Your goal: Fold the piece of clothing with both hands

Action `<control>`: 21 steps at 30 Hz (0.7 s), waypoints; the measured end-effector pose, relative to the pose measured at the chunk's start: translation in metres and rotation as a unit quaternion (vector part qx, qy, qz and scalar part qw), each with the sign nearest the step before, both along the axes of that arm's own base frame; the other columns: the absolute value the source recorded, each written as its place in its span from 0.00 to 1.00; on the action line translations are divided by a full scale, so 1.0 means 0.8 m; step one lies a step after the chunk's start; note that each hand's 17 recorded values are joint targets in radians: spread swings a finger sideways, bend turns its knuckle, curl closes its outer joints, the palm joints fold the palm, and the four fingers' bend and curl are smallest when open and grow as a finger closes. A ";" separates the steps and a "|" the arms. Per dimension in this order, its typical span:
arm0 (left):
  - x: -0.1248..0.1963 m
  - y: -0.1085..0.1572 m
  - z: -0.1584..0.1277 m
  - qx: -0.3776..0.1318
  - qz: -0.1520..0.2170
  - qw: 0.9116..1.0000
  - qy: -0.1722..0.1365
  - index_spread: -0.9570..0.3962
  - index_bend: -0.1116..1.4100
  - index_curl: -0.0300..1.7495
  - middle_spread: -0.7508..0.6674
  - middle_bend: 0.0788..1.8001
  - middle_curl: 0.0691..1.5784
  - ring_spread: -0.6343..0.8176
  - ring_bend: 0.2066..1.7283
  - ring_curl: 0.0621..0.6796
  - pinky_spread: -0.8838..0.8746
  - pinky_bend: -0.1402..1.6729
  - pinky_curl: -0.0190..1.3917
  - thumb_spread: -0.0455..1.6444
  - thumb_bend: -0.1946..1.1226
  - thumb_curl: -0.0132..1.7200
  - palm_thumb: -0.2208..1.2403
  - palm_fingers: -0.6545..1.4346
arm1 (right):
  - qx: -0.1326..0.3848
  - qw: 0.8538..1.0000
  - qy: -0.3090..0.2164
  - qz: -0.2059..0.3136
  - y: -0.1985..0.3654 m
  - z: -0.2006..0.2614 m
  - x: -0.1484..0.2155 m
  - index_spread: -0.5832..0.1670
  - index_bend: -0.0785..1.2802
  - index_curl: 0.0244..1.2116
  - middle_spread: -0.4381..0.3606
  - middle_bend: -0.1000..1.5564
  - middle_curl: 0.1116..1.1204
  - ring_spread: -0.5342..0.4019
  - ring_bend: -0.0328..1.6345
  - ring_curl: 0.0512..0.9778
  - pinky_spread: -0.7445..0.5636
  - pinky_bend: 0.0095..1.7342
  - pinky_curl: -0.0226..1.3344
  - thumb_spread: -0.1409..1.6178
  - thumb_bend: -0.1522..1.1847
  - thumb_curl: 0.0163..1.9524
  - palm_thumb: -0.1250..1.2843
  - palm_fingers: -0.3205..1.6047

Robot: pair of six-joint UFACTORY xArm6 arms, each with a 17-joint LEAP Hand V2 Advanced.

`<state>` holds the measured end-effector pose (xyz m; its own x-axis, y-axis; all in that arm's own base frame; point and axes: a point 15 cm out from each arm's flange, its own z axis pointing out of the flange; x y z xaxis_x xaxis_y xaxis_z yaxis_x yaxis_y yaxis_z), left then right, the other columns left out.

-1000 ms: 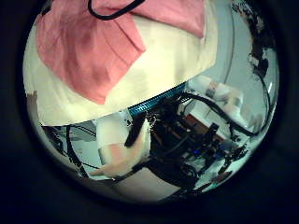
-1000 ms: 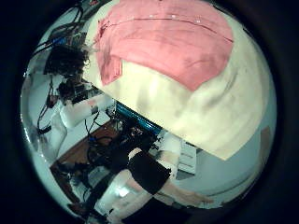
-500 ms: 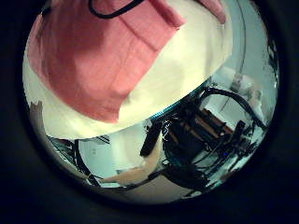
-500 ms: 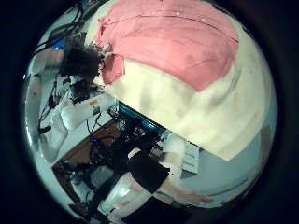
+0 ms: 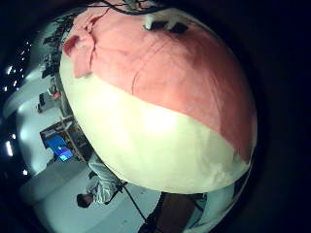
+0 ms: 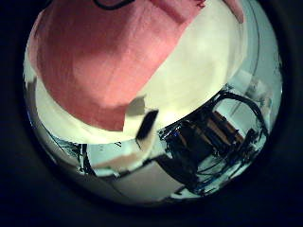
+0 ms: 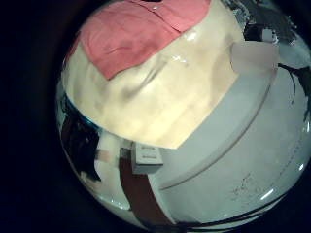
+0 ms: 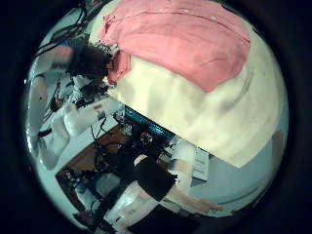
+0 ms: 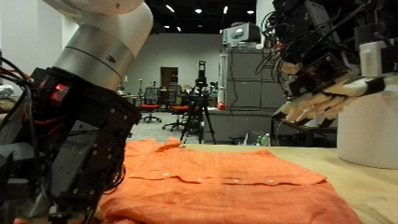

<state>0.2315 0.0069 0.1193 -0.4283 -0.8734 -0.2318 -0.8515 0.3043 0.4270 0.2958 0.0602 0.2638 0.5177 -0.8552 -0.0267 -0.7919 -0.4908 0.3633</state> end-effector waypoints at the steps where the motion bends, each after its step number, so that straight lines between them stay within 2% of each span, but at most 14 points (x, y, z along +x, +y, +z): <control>1: 0.001 0.000 0.000 0.000 0.001 1.000 0.000 0.74 0.21 0.21 0.50 0.25 0.23 0.54 0.19 0.26 0.60 0.19 0.22 0.53 0.14 0.20 0.34 0.55 | 0.000 1.000 -0.001 0.000 0.000 0.000 0.000 0.34 0.17 0.20 0.66 0.20 0.24 0.71 0.25 0.21 0.74 0.22 0.24 0.69 0.10 0.13 0.27 0.26; 2: 0.002 0.000 0.001 0.000 0.001 1.000 0.000 0.73 0.21 0.21 0.49 0.25 0.23 0.53 0.19 0.26 0.58 0.19 0.21 0.53 0.14 0.20 0.35 0.55 | 0.000 1.000 -0.001 0.000 0.000 0.001 0.000 0.34 0.17 0.20 0.66 0.20 0.24 0.71 0.25 0.21 0.74 0.22 0.24 0.69 0.10 0.13 0.27 0.26; 5: 0.001 0.001 0.004 0.001 0.002 1.000 0.004 0.64 0.20 0.22 0.38 0.31 0.26 0.36 0.25 0.29 0.43 0.27 0.24 0.57 0.16 0.21 0.45 0.70 | 0.001 1.000 -0.001 0.000 -0.001 0.001 0.000 0.34 0.17 0.21 0.67 0.20 0.24 0.71 0.25 0.21 0.74 0.22 0.23 0.69 0.10 0.13 0.27 0.26; 10: 0.005 0.001 0.016 0.002 0.006 1.000 0.010 0.53 0.20 0.25 0.26 0.35 0.32 0.17 0.31 0.37 0.24 0.40 0.29 0.60 0.21 0.25 0.61 0.79 | 0.001 1.000 -0.001 -0.001 -0.001 0.001 0.001 0.34 0.17 0.21 0.67 0.20 0.24 0.71 0.25 0.21 0.74 0.22 0.23 0.70 0.10 0.13 0.28 0.26; 16: 0.017 -0.004 0.031 -0.003 0.013 1.000 0.002 0.42 0.22 0.28 0.18 0.38 0.34 0.07 0.35 0.44 0.12 0.50 0.34 0.63 0.26 0.31 0.73 0.87 | -0.001 1.000 0.003 -0.002 -0.002 -0.003 0.001 0.34 0.17 0.20 0.68 0.21 0.24 0.69 0.25 0.21 0.73 0.21 0.23 0.70 0.10 0.13 0.28 0.27; 21: 0.026 -0.006 0.042 -0.006 0.017 1.000 -0.005 0.35 0.26 0.32 0.14 0.41 0.36 0.03 0.37 0.48 0.08 0.54 0.35 0.65 0.26 0.34 0.76 0.87 | -0.002 1.000 0.006 0.000 -0.002 -0.010 0.001 0.34 0.17 0.20 0.68 0.21 0.24 0.67 0.27 0.21 0.70 0.22 0.23 0.72 0.11 0.14 0.33 0.29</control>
